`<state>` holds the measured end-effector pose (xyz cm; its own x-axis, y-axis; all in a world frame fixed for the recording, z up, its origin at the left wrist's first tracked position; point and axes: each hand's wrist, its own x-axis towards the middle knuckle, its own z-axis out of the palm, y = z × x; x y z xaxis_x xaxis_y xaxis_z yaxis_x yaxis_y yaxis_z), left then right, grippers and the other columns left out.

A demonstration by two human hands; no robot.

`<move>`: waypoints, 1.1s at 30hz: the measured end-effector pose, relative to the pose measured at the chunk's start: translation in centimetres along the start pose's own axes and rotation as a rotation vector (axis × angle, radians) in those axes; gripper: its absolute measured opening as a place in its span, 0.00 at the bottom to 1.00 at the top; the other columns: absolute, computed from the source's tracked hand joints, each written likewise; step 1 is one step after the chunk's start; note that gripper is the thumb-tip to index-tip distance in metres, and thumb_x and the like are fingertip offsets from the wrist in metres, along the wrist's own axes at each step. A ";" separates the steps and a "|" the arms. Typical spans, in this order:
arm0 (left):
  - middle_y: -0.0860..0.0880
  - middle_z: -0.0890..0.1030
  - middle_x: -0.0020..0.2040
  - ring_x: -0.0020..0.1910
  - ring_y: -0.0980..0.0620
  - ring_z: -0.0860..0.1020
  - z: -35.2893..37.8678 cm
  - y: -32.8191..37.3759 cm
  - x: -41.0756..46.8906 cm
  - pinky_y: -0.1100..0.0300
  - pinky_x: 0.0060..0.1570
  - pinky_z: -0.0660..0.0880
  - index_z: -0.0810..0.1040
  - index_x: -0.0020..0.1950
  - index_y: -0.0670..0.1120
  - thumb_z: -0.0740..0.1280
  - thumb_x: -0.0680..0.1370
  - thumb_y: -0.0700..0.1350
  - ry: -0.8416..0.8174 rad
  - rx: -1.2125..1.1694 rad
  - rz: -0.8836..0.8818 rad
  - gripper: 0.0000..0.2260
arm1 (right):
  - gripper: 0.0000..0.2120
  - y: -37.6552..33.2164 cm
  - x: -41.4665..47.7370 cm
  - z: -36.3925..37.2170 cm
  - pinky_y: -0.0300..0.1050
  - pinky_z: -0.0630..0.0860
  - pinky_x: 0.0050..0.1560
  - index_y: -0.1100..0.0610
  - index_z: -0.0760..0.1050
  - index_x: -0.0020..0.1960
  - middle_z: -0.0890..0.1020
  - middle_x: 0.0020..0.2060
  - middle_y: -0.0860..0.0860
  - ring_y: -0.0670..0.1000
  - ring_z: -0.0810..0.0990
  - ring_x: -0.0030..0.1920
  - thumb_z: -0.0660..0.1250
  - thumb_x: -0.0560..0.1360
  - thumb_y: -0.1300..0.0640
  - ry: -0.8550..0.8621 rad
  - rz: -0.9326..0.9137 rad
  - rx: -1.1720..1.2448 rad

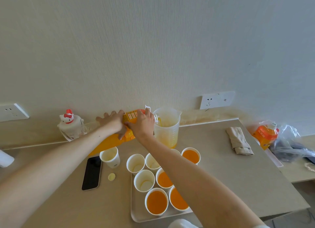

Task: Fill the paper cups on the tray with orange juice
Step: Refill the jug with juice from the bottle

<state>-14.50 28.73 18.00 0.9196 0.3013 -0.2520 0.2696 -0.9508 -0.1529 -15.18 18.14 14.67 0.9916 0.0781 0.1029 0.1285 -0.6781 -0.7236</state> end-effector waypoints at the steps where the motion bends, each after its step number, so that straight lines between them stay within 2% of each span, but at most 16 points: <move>1: 0.45 0.66 0.69 0.69 0.39 0.62 -0.1 0.0 0.0 0.40 0.64 0.62 0.58 0.73 0.54 0.77 0.63 0.44 -0.001 -0.002 0.000 0.44 | 0.27 -0.1 0.0 0.0 0.53 0.57 0.72 0.61 0.73 0.63 0.62 0.74 0.60 0.61 0.61 0.72 0.72 0.72 0.45 0.000 0.000 0.004; 33: 0.46 0.67 0.68 0.68 0.39 0.63 -0.7 0.5 0.1 0.41 0.63 0.63 0.60 0.72 0.53 0.78 0.62 0.44 0.010 0.014 0.000 0.43 | 0.27 -0.4 -0.2 -0.8 0.51 0.57 0.71 0.59 0.73 0.65 0.64 0.71 0.58 0.61 0.62 0.70 0.72 0.72 0.45 0.004 0.035 0.024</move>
<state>-14.10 28.24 18.59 0.9225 0.3001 -0.2429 0.2654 -0.9498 -0.1658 -15.41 17.84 15.49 0.9955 0.0514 0.0801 0.0940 -0.6623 -0.7433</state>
